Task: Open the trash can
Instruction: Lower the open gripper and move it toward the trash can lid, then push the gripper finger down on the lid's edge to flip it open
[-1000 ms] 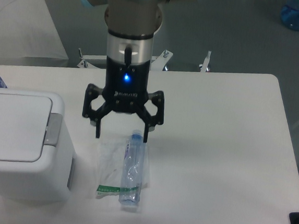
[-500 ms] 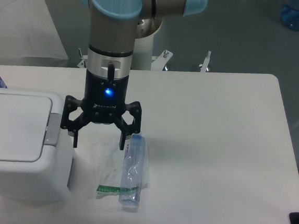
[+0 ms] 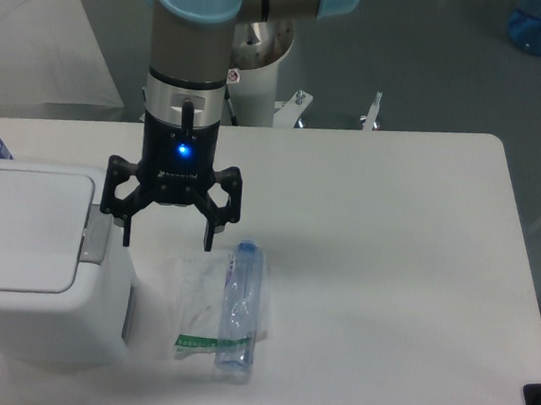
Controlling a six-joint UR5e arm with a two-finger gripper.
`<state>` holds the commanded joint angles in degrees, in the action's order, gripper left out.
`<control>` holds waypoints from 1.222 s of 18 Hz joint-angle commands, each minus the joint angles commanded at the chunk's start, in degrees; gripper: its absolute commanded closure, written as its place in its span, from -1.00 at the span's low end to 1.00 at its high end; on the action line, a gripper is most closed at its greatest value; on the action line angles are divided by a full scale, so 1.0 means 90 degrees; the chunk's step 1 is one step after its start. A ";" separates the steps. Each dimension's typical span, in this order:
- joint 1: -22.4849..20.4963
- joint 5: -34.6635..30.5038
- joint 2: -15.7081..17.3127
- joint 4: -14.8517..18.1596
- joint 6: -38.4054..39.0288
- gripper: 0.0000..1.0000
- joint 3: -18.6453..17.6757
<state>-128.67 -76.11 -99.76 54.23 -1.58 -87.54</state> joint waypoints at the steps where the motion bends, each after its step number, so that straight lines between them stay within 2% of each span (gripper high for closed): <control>1: 0.0039 -0.0010 0.0000 0.0000 0.0000 -1.00 0.0000; 22: 0.0264 -0.0020 -0.0137 -0.0010 -0.0010 -1.00 -0.0010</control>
<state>-126.30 -76.29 -100.99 54.14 -1.67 -87.63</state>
